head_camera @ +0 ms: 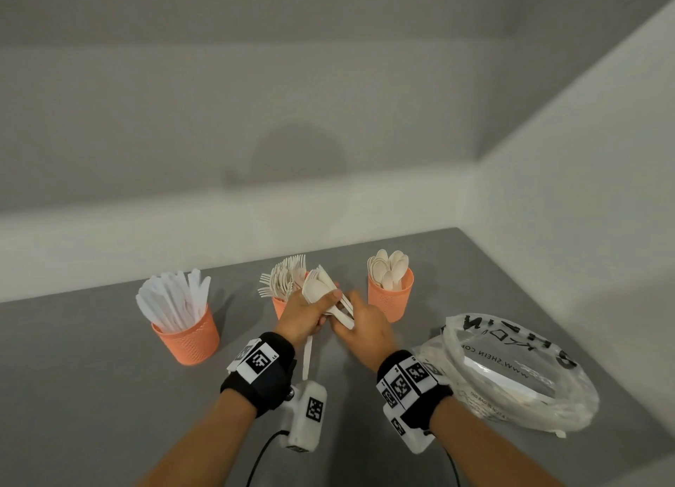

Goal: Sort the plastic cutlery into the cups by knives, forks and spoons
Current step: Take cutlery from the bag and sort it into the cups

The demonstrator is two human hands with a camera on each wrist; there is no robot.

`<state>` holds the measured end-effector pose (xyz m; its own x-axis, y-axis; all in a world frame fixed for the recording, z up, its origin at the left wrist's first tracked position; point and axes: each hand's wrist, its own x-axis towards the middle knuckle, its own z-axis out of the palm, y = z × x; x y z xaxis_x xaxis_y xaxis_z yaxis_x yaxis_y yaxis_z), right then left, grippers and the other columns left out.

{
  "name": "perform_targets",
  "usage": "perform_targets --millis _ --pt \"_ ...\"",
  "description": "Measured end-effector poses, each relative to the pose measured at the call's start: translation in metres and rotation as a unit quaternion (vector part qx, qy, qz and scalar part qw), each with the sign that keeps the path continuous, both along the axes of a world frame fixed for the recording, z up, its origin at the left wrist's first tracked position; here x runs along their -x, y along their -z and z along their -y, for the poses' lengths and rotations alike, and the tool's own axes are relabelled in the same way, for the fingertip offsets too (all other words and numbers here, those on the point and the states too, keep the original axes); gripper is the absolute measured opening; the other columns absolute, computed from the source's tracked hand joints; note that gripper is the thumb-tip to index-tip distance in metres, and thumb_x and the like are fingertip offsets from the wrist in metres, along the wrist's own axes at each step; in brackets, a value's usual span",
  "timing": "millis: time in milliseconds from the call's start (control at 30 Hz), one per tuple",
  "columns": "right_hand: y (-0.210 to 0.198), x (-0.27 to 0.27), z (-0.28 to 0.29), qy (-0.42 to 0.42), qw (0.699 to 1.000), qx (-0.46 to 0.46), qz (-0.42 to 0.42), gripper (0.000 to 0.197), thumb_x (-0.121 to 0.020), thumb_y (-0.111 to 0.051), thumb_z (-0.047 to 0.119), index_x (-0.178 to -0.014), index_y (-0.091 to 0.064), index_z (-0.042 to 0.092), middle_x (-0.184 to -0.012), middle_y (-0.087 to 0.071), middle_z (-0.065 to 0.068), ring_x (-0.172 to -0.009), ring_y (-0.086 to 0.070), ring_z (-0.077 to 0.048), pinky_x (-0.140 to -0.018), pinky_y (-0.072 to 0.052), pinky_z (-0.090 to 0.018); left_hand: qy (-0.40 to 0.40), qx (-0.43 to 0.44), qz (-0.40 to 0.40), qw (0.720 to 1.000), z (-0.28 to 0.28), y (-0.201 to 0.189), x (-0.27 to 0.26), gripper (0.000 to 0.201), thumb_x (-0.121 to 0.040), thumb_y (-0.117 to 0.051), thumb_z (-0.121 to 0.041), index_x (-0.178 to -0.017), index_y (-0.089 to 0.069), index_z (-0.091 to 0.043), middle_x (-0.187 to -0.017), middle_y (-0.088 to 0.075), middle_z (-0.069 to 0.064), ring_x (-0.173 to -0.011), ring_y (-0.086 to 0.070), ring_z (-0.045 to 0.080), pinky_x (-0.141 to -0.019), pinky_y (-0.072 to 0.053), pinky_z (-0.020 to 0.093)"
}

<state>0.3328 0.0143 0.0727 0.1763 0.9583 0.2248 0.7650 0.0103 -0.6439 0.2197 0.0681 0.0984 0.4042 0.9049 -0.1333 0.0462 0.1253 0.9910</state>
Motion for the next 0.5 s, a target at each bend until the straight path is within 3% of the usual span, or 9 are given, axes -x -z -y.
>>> perform_targets --millis 67,167,267,367,433,500 --pt "0.000 -0.001 0.001 0.018 1.000 0.000 0.021 0.029 -0.090 -0.054 0.029 -0.103 -0.048 0.004 -0.089 -0.066 -0.015 -0.079 -0.063 -0.033 -0.060 -0.035 -0.030 0.008 0.018 -0.001 1.000 0.000 -0.001 -0.002 0.028 -0.090 -0.057 -0.027 -0.069 -0.056 -0.009 -0.036 -0.038 -0.004 -0.031 -0.029 0.006 -0.035 -0.024 0.015" --pt "0.002 -0.001 0.001 0.021 0.998 -0.010 0.060 0.031 -0.094 -0.048 0.029 -0.107 -0.047 0.002 -0.093 -0.065 -0.016 -0.082 -0.063 -0.036 -0.060 -0.037 -0.033 0.020 0.028 0.021 0.999 0.001 -0.006 -0.005 0.035 -0.092 -0.050 -0.035 -0.073 -0.055 -0.006 -0.039 -0.038 -0.001 -0.031 -0.029 0.006 -0.032 -0.021 0.014" --pt "0.004 -0.003 0.001 0.003 0.993 0.008 0.114 0.036 -0.097 -0.043 0.034 -0.114 -0.045 0.003 -0.099 -0.065 -0.015 -0.087 -0.064 -0.037 -0.063 -0.040 -0.037 -0.006 0.035 -0.002 0.999 -0.001 -0.010 -0.011 0.037 -0.088 -0.056 -0.041 -0.074 -0.056 -0.007 -0.035 -0.042 -0.003 -0.027 -0.030 0.005 -0.031 -0.020 0.013" --pt "0.003 -0.008 0.000 0.002 0.991 0.010 0.132 0.040 -0.097 -0.042 0.038 -0.116 -0.046 0.003 -0.100 -0.065 -0.016 -0.086 -0.064 -0.037 -0.066 -0.046 -0.041 -0.056 0.030 -0.035 0.997 -0.004 -0.013 -0.020 0.035 -0.085 -0.062 -0.034 -0.062 -0.054 -0.009 -0.036 -0.046 0.000 -0.025 -0.033 0.006 -0.031 -0.022 0.013" --pt "0.001 -0.014 0.000 0.004 0.992 0.005 0.128 0.038 -0.097 -0.043 0.037 -0.116 -0.047 0.004 -0.098 -0.065 -0.015 -0.083 -0.065 -0.036 -0.066 -0.047 -0.041 -0.070 0.007 -0.043 0.997 -0.006 -0.016 -0.027 0.025 -0.086 -0.061 -0.024 -0.067 -0.055 -0.009 -0.047 -0.051 0.005 -0.027 -0.037 0.007 -0.031 -0.025 0.013" --pt "-0.006 -0.019 -0.003 0.006 0.995 0.009 0.095 0.030 -0.095 -0.047 0.029 -0.114 -0.048 0.005 -0.098 -0.065 -0.013 -0.085 -0.064 -0.033 -0.068 -0.047 -0.039 -0.078 -0.040 -0.057 0.995 -0.010 -0.020 -0.036 0.015 -0.083 -0.061 -0.019 -0.072 -0.057 -0.009 -0.059 -0.056 0.008 -0.037 -0.048 0.009 -0.036 -0.036 0.018"
